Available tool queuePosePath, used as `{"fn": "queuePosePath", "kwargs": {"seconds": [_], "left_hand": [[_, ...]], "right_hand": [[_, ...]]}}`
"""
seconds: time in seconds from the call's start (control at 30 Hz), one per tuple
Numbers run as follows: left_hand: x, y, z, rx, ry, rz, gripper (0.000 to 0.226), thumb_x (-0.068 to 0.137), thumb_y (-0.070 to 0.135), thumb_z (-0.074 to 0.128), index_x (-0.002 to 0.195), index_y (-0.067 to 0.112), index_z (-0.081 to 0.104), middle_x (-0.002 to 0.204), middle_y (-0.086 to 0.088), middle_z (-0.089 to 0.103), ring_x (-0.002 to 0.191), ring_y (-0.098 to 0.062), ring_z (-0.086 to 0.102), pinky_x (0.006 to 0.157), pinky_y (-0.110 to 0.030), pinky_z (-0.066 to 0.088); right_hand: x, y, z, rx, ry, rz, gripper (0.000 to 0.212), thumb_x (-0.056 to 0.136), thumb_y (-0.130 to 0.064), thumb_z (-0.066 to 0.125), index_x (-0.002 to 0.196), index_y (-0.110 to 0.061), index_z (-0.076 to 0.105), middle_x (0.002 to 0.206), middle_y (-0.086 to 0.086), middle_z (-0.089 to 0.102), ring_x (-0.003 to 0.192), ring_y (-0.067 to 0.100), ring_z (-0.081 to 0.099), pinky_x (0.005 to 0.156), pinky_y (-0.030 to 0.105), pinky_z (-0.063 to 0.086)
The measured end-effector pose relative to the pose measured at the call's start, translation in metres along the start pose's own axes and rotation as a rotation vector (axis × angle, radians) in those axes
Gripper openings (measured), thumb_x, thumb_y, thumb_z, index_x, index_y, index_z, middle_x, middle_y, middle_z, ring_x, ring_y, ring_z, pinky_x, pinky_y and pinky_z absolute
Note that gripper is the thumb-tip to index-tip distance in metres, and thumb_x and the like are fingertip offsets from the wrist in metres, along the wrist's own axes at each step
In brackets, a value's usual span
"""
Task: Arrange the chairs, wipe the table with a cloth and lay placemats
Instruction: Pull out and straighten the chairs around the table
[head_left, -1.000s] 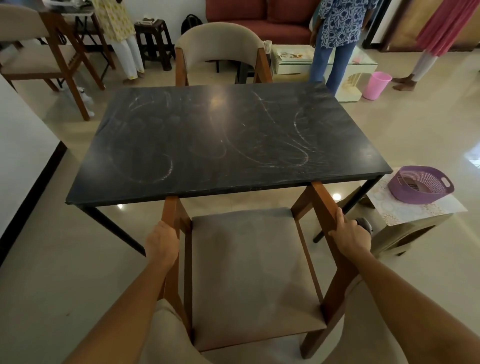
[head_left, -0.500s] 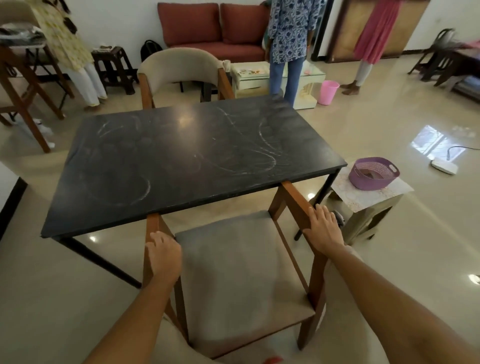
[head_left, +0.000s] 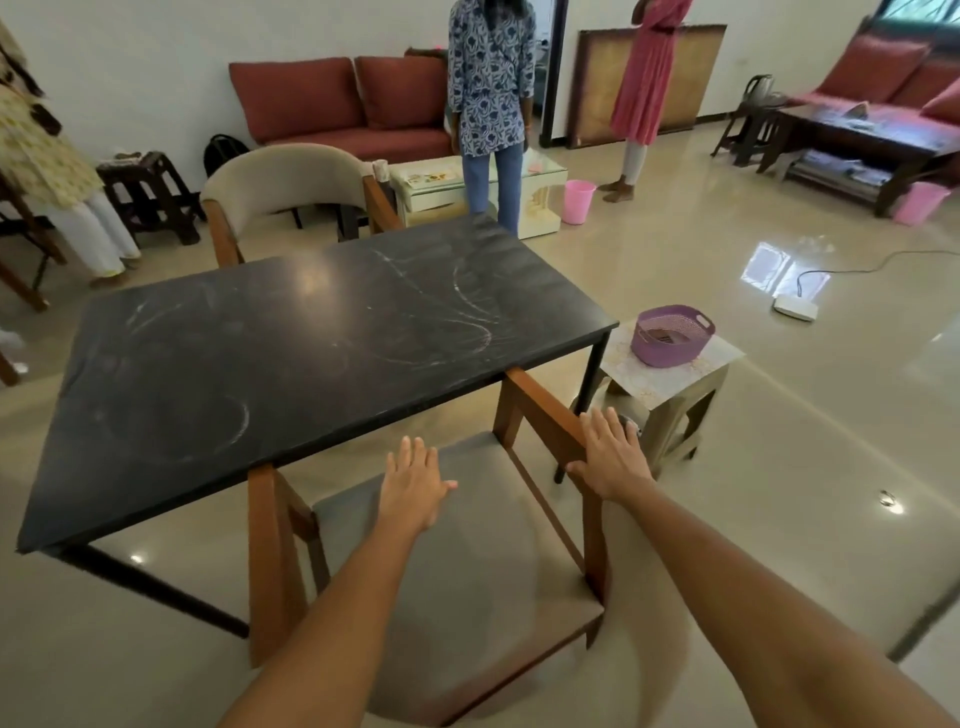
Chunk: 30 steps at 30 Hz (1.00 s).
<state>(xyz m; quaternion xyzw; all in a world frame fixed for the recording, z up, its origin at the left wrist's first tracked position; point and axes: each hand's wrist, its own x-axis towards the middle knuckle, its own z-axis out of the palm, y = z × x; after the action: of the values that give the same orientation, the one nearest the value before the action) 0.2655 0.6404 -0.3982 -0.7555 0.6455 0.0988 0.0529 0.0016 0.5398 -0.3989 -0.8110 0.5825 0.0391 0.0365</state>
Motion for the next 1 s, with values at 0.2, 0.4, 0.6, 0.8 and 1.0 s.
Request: {"fn": "queuePosePath", "kwargs": {"seconds": [0.2,0.4,0.6,0.8,1.0], "left_hand": [[0.043,0.073,-0.007,-0.022,0.005,0.005,0.069,0.098,0.050,0.029,0.150,0.009,0.011,0.158,-0.017,0.002,0.146,-0.031,-0.003,0.118,-0.047,0.008],[0.098,0.156,-0.020,-0.032,0.045,-0.034,0.070,0.098,0.053,0.021,0.150,0.007,0.012,0.158,-0.016,0.002,0.146,-0.031,-0.003,0.118,-0.046,0.007],[0.151,0.256,-0.035,-0.048,0.089,-0.043,0.070,0.098,0.053,0.021,0.150,0.008,0.015,0.158,-0.016,0.006,0.146,-0.031,0.000,0.119,-0.046,0.007],[0.198,0.339,-0.052,-0.033,0.052,0.033,0.070,0.098,0.053,0.023,0.150,0.008,0.014,0.158,-0.015,0.004,0.146,-0.029,-0.001,0.119,-0.045,0.006],[0.244,0.404,-0.060,0.018,0.048,0.051,0.069,0.098,0.053,0.023,0.151,0.008,0.012,0.159,-0.014,0.002,0.146,-0.029,-0.004,0.119,-0.045,0.005]], "right_hand": [[0.032,0.040,-0.009,0.025,-0.027,-0.033,0.082,0.095,-0.049,0.045,0.154,-0.011,0.003,0.161,0.013,-0.003,0.148,0.031,-0.008,0.119,0.050,0.001],[0.081,0.124,-0.014,-0.009,-0.052,-0.078,0.083,0.096,-0.054,0.040,0.154,-0.009,0.000,0.161,0.013,-0.004,0.147,0.032,-0.009,0.118,0.051,0.000],[0.119,0.211,-0.025,-0.022,-0.093,-0.134,0.083,0.097,-0.053,0.038,0.154,-0.009,-0.003,0.161,0.012,-0.008,0.147,0.031,-0.011,0.118,0.051,-0.002],[0.142,0.286,-0.035,-0.018,-0.102,-0.130,0.081,0.098,-0.053,0.035,0.153,-0.009,-0.004,0.161,0.011,-0.009,0.147,0.030,-0.013,0.118,0.051,-0.003],[0.159,0.338,-0.027,-0.008,-0.116,-0.103,0.082,0.097,-0.055,0.035,0.153,-0.009,-0.003,0.161,0.012,-0.008,0.147,0.031,-0.012,0.118,0.051,-0.002]]}}
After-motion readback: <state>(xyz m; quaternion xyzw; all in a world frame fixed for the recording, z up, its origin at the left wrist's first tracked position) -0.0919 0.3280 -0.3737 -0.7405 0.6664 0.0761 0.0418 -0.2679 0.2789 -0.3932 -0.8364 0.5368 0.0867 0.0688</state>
